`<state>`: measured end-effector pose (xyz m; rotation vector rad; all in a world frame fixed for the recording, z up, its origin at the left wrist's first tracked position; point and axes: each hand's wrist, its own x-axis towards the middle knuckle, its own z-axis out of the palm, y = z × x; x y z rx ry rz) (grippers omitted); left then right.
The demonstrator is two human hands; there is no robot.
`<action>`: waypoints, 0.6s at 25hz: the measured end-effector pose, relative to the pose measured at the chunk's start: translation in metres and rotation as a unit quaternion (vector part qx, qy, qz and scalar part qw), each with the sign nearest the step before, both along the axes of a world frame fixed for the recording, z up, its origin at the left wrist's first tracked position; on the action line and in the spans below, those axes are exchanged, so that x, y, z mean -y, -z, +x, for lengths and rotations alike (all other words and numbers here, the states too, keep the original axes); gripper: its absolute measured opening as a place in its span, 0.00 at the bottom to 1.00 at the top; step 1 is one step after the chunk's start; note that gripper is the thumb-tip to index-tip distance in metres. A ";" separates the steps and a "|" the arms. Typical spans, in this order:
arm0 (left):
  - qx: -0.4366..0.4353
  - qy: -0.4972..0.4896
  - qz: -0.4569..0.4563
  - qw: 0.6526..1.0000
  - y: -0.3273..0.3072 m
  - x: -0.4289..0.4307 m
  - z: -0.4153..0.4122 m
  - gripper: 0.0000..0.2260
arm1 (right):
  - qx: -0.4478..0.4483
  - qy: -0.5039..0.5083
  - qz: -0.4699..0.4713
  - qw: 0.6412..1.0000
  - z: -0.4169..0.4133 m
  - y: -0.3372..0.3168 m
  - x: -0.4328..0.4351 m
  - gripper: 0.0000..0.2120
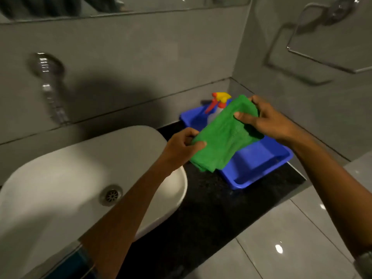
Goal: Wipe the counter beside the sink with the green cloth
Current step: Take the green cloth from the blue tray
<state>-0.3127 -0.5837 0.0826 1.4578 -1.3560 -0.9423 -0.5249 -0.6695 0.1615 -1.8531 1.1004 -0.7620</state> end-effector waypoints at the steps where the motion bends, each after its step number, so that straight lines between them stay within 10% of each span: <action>1: -0.033 -0.033 -0.011 0.999 -0.010 -0.026 0.027 0.07 | -0.003 -0.016 -0.007 1.000 0.024 -0.002 -0.015 0.08; 8: -0.010 -0.246 0.010 0.969 -0.016 -0.280 0.226 0.13 | 0.062 -0.153 0.062 0.984 0.273 0.013 -0.182 0.21; 15: -0.040 -0.398 0.151 0.904 0.096 -0.461 0.327 0.16 | -0.144 -0.252 -0.088 0.953 0.479 0.103 -0.350 0.22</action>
